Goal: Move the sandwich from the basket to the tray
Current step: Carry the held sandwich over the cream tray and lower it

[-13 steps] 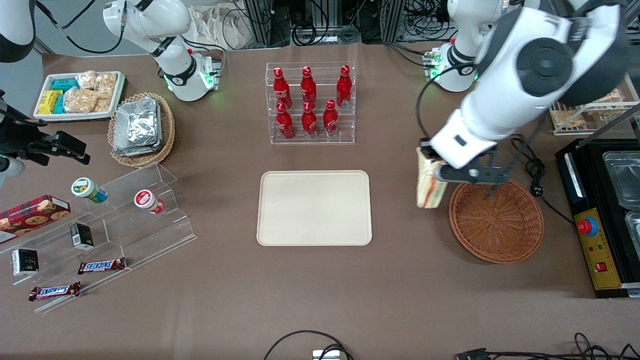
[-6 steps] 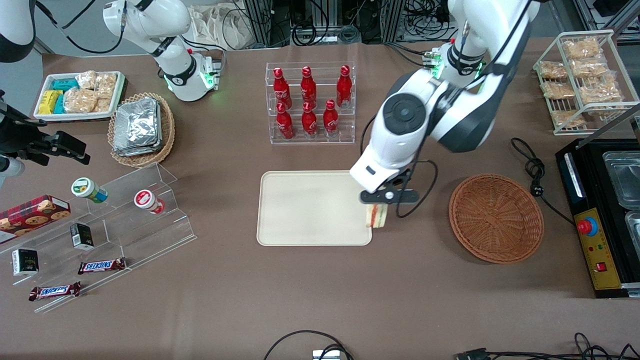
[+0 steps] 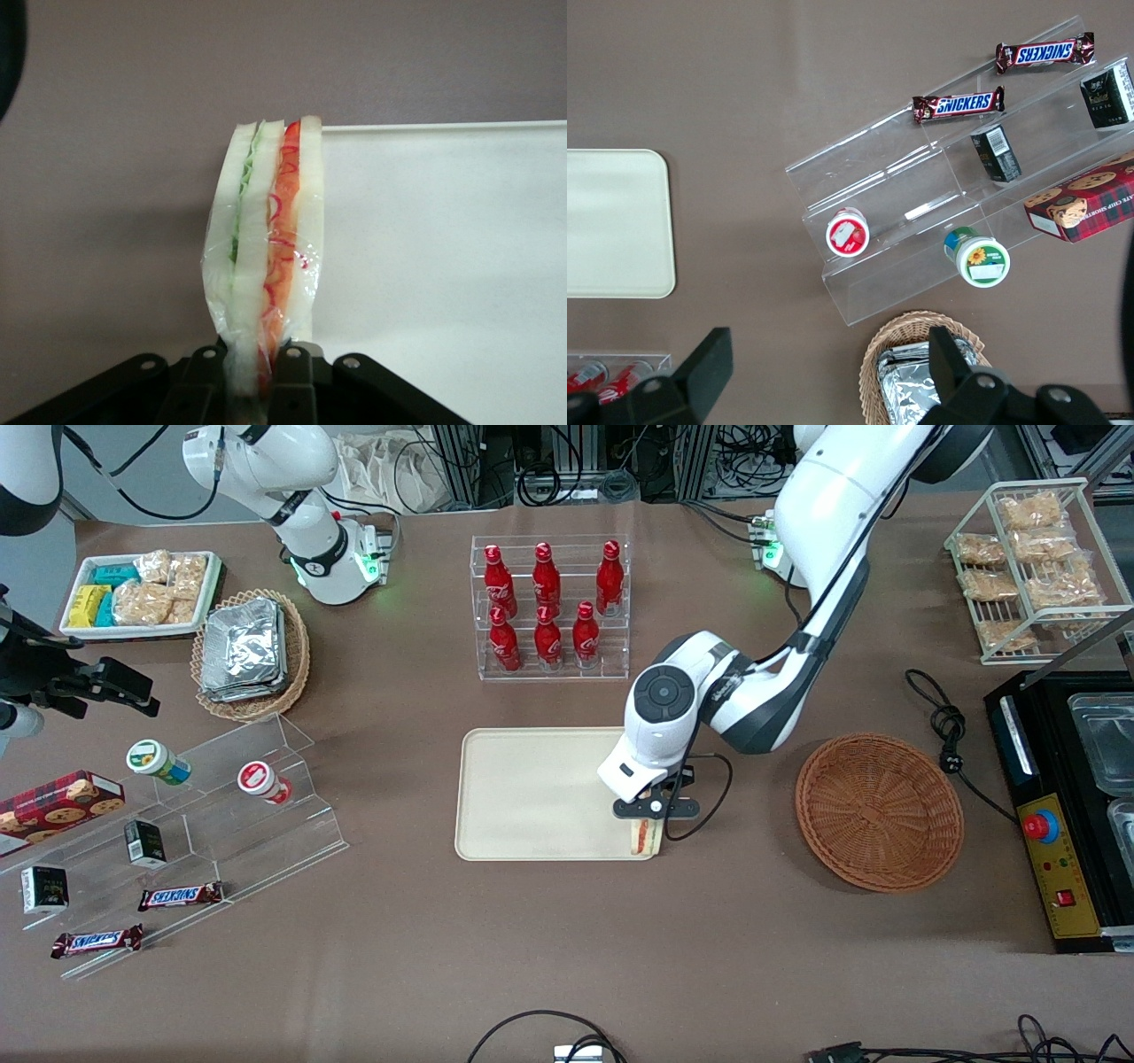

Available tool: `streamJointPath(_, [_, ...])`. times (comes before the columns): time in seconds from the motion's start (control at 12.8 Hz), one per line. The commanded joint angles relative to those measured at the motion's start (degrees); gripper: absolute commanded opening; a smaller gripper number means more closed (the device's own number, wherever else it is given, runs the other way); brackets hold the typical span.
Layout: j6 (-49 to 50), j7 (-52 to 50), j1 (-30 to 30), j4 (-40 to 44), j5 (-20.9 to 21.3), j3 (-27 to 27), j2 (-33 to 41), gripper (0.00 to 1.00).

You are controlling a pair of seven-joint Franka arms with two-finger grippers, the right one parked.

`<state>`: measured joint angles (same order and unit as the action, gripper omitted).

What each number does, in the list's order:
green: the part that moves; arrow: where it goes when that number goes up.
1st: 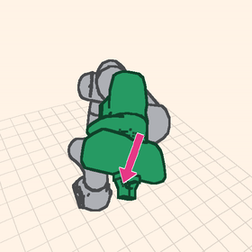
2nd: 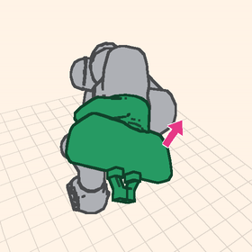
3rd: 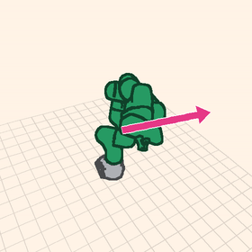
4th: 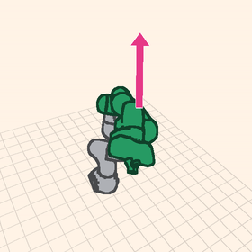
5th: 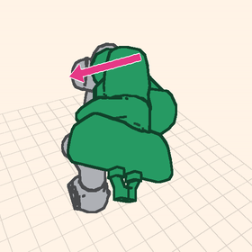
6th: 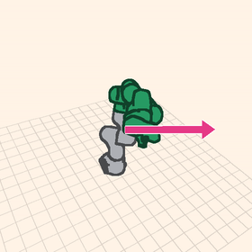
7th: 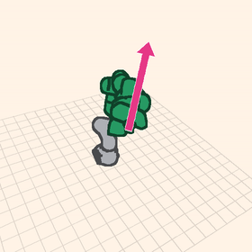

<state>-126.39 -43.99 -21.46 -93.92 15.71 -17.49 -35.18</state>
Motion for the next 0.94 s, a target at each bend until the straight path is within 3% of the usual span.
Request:
streamJointPath(0.0, [-0.7, -2.42, -1.04, -0.3, 1.6, 0.0, 0.2, 0.0])
streamJointPath(0.7, [-3.78, -3.47, -2.01, -0.3, 1.34, 0.0, -2.96, 0.0])
streamJointPath(0.78, [-3.78, -3.47, -2.01, -0.21, 1.34, 0.0, -2.97, 0.25])
streamJointPath(0.86, [-3.78, -3.47, -2.01, -0.3, 1.34, 0.09, -2.97, 0.99])
